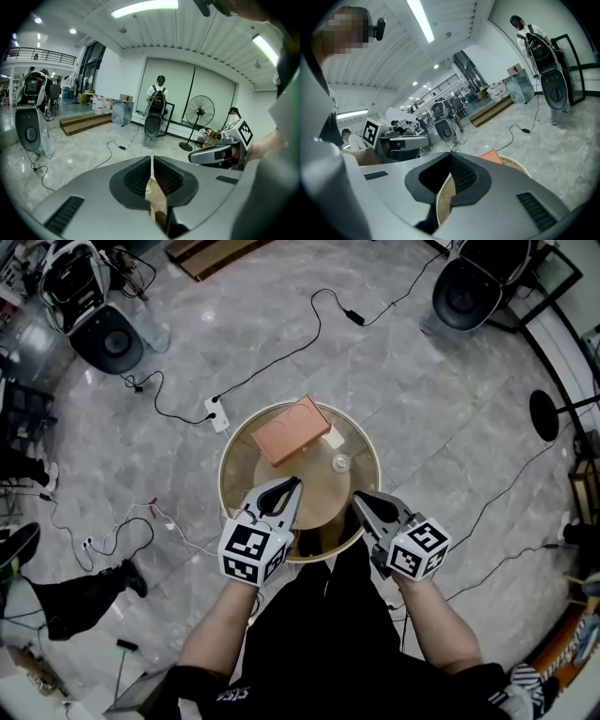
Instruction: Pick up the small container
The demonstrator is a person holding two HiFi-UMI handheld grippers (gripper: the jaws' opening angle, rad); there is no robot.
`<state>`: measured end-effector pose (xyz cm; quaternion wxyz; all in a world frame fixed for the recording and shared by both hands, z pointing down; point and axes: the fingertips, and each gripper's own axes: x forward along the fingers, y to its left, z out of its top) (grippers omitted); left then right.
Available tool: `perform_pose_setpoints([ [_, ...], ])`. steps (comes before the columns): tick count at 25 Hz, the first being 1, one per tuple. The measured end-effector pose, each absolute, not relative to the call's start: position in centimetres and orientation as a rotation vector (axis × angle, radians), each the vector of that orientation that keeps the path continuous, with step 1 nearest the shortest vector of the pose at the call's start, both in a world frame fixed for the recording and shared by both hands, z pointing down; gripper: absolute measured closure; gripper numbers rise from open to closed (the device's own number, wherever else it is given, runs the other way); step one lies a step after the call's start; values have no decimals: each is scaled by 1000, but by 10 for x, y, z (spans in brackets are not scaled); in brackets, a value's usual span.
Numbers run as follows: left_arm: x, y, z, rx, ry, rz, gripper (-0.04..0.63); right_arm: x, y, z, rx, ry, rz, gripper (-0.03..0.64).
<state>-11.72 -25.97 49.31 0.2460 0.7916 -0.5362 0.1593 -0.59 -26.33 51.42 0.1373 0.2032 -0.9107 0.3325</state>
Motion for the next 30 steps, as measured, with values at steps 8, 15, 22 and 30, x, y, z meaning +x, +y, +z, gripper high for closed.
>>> perform_pose_setpoints([
  [8, -98, -298, 585, 2089, -1395, 472, 562, 13, -290, 591, 653, -2581, 1087, 603],
  [15, -86, -318, 638, 2073, -1372, 511, 561, 18, -305, 638, 638, -2537, 1124, 603],
  [22, -63, -344, 695, 2115, -1348, 458, 561, 37, -331, 711, 630, -2516, 1169, 603],
  [30, -39, -356, 785, 2175, -1262, 490, 409, 42, -323, 800, 636, -2418, 1267, 603],
])
